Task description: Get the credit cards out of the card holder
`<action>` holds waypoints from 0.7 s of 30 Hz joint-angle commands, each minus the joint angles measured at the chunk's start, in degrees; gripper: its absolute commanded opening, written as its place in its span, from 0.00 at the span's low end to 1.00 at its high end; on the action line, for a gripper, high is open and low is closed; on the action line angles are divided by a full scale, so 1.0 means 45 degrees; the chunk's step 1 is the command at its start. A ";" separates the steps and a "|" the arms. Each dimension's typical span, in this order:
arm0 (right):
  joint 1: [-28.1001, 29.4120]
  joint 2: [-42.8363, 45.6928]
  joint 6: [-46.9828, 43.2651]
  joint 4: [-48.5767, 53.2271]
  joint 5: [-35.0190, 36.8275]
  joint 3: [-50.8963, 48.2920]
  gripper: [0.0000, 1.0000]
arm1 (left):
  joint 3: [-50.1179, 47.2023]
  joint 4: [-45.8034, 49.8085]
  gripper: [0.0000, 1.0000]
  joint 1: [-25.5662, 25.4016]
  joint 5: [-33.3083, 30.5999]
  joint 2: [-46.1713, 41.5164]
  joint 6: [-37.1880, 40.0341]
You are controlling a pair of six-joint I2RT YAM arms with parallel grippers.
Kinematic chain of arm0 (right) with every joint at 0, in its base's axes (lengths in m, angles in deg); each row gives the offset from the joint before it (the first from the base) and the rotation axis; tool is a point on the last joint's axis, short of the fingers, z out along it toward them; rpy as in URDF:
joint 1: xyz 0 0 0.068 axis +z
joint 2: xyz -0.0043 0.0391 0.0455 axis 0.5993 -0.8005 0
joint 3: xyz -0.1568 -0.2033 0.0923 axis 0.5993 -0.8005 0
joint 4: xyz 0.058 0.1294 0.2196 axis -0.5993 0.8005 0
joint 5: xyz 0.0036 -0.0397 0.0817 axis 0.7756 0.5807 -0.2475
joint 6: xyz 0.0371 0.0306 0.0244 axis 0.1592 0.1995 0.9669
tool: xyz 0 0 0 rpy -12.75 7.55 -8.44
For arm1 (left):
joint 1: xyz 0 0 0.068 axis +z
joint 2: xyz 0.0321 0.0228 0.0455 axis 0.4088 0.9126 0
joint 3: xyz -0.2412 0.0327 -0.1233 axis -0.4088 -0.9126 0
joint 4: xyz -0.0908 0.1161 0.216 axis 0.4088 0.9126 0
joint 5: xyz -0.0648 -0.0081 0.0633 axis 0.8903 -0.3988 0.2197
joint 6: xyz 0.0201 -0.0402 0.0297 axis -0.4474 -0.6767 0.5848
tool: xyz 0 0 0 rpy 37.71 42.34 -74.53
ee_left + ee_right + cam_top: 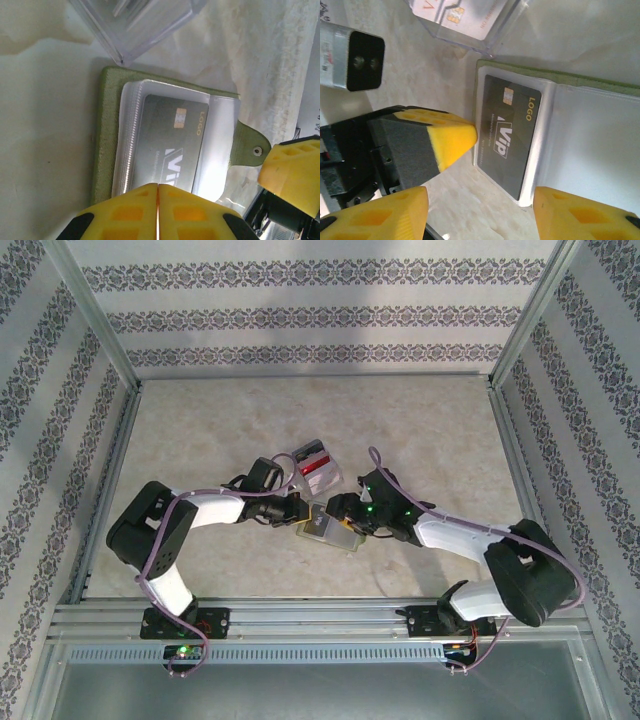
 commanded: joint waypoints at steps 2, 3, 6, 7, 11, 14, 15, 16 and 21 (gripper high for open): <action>0.0183 -0.0411 0.0251 -0.0492 0.0165 0.0224 0.57 | -0.0072 -0.0652 0.10 -0.0112 -0.0107 0.0372 -0.0102; 0.0190 -0.0506 0.0308 -0.0490 0.0178 0.0217 0.57 | -0.0094 -0.0618 0.09 -0.0109 -0.0195 0.0390 -0.0069; 0.0250 -0.0738 0.0418 -0.0490 0.0187 0.0207 0.56 | -0.0068 -0.0207 0.10 -0.0112 -0.0606 0.0357 0.0161; 0.0281 -0.0809 0.0419 -0.0490 0.0167 0.0234 0.55 | -0.0068 -0.0096 0.10 -0.0105 -0.0677 0.0345 0.0230; 0.0430 -0.1057 0.0404 -0.0509 0.0204 0.0368 0.54 | -0.0200 0.0025 0.10 -0.0109 -0.0854 0.0293 0.0324; 0.0492 -0.1240 0.0418 -0.0581 0.0262 0.0422 0.52 | -0.0278 0.0040 0.10 -0.0110 -0.0918 0.0254 0.0329; 0.0494 -0.1298 0.0428 -0.0595 0.0264 0.0432 0.51 | -0.0283 0.0040 0.10 -0.0116 -0.0900 0.0283 0.0334; 0.0523 -0.1364 0.0452 -0.0686 0.0263 0.0432 0.51 | -0.0302 0.0030 0.10 -0.0122 -0.0898 0.0303 0.0329; 0.0638 -0.1682 0.0624 -0.1130 0.0243 0.0431 0.48 | -0.0283 0.0306 0.09 -0.0118 -0.1009 0.0342 0.0484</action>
